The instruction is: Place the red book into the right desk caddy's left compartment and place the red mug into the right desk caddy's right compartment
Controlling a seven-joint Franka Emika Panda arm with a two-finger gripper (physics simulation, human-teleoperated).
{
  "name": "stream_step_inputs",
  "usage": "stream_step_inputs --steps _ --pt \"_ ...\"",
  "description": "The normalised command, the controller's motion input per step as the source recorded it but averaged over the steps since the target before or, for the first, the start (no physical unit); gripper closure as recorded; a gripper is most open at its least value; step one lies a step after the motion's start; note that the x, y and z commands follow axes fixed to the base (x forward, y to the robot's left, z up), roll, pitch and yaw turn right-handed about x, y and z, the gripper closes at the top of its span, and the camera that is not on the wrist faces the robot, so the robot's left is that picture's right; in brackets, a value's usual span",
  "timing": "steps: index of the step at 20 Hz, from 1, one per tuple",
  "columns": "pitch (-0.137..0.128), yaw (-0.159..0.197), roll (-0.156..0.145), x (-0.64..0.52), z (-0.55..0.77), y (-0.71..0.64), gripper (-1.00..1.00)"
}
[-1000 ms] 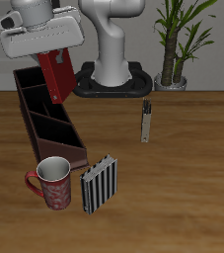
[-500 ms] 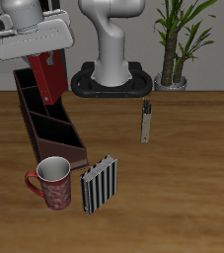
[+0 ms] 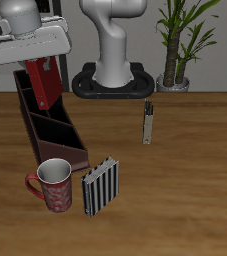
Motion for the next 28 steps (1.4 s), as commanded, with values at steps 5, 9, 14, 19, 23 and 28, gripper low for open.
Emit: stream_step_inputs --steps 5,9,14,19,23,28 --pt "0.013 0.001 -0.007 0.04 -0.17 -0.03 1.00" --pt "-0.003 -0.002 -0.024 -0.03 -0.17 -0.09 1.00" --pt "0.009 0.001 -0.009 -0.01 -0.23 -0.03 1.00" --pt "0.024 -0.018 -0.005 0.08 -0.27 -0.02 1.00" --pt "0.036 -0.005 0.004 0.09 -0.30 -0.02 1.00" --pt "0.032 -0.006 -0.007 0.10 -0.26 0.00 1.00"
